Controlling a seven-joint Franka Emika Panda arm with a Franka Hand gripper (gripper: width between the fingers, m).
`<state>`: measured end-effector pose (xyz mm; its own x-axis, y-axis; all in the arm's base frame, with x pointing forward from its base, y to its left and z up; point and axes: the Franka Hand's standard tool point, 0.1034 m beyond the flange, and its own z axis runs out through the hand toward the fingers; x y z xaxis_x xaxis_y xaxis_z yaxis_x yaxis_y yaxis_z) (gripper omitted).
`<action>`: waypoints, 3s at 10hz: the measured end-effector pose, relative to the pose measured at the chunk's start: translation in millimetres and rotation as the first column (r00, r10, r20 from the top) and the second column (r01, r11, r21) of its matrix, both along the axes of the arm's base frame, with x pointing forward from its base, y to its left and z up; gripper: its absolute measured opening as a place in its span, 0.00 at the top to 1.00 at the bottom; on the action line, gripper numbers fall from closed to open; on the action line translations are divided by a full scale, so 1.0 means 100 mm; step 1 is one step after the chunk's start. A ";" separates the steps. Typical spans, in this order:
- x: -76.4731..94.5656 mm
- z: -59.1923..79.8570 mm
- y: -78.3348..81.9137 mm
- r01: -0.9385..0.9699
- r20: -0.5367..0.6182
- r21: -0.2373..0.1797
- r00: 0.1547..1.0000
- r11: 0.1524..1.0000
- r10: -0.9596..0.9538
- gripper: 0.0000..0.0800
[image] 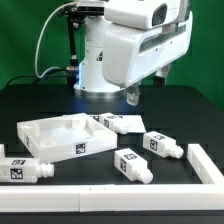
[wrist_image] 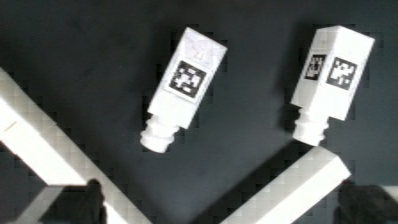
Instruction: Assemble one leg
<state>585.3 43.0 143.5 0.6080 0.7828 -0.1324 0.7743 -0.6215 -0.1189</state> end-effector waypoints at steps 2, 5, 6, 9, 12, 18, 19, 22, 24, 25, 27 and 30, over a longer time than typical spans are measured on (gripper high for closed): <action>0.00 0.00 0.00 0.000 0.000 0.000 1.000 1.000 0.000 0.19; -0.02 -0.02 -0.04 0.021 -0.003 -0.001 1.000 1.000 -0.021 0.19; -0.04 -0.06 -0.16 0.063 -0.007 -0.011 0.998 0.998 -0.063 0.19; 0.01 -0.24 -0.21 0.136 0.091 0.000 0.987 0.991 -0.135 0.19; 0.00 -0.30 -0.29 0.138 0.084 0.000 0.987 0.990 -0.137 0.19; -0.03 -0.68 -0.35 0.201 0.104 0.015 0.974 0.979 -0.202 0.19; 0.02 -0.80 -0.35 0.224 0.150 0.029 0.962 0.974 -0.226 0.19; -0.02 -1.14 -0.42 0.249 0.142 0.040 0.957 0.968 -0.252 0.19; -0.04 -1.18 -0.36 0.250 0.135 0.040 0.958 0.967 -0.254 0.19; -0.04 -1.17 -0.33 0.250 0.129 0.040 0.959 0.967 -0.253 0.19; -0.03 -1.15 -0.28 0.245 0.120 0.040 0.961 0.969 -0.248 0.19; -0.06 -1.14 -0.14 0.239 0.109 0.042 0.964 0.970 -0.243 0.19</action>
Offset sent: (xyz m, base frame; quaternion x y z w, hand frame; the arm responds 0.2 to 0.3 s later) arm 0.0000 0.0000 0.0000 0.0000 0.0000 0.0000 1.0000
